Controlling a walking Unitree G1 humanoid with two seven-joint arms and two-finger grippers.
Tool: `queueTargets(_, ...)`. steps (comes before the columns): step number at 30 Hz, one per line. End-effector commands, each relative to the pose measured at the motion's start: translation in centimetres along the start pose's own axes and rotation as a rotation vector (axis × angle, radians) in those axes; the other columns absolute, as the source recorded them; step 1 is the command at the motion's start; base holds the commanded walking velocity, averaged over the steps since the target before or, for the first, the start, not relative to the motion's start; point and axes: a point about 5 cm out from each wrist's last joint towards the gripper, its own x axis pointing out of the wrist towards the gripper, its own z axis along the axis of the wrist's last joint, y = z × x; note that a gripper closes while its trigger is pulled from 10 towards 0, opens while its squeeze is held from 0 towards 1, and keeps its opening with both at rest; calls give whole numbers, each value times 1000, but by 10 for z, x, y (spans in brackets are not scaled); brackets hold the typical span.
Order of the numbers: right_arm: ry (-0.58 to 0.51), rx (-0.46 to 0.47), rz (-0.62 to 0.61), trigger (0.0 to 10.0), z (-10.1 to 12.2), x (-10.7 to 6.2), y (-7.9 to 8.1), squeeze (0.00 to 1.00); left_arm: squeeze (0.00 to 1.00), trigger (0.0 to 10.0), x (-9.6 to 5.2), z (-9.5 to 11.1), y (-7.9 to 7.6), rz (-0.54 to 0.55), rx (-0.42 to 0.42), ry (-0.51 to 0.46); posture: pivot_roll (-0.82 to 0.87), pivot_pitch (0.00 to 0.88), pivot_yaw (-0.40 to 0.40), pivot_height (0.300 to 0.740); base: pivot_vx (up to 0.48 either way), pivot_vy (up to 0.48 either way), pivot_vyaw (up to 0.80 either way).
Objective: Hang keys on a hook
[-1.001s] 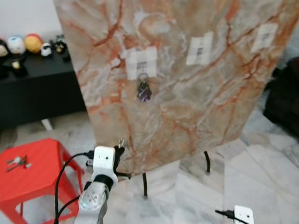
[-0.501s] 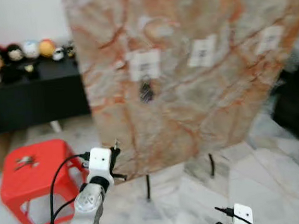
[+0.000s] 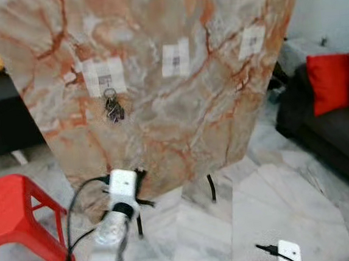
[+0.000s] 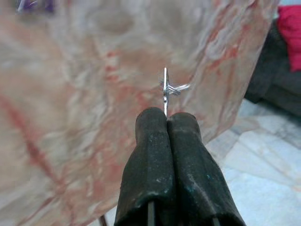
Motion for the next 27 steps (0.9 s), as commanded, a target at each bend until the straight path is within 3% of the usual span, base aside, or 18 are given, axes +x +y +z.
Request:
queueTargets(1,10,2,-2,10000,-3,0,1,0,0,10000,1,5,2,2,21,-19,23,0,-109,737,0,0,0)
queueTargets(7,8,-1,5,10000,-5,0,7,0,0,10000,0,20,-8,-58,54,-86,28,0,-108,737,0,0,0)
queueTargets(11,5,-2,1,10000,-5,0,9,0,0,10000,-3,31,-20,-135,194,-136,31,0,-107,737,0,0,0)
queueTargets(15,8,-21,2,10000,-5,0,9,0,0,10000,-4,41,-22,-142,299,-172,33,0,-104,737,0,0,0)
queueTargets(22,8,-32,1,10000,-5,0,8,0,0,10000,-1,51,-25,-148,362,-200,37,0,-104,737,0,0,0)
queueTargets(27,12,-37,1,10000,-7,-1,6,0,0,10000,1,54,-24,-134,353,-204,33,0,-103,737,0,0,0)
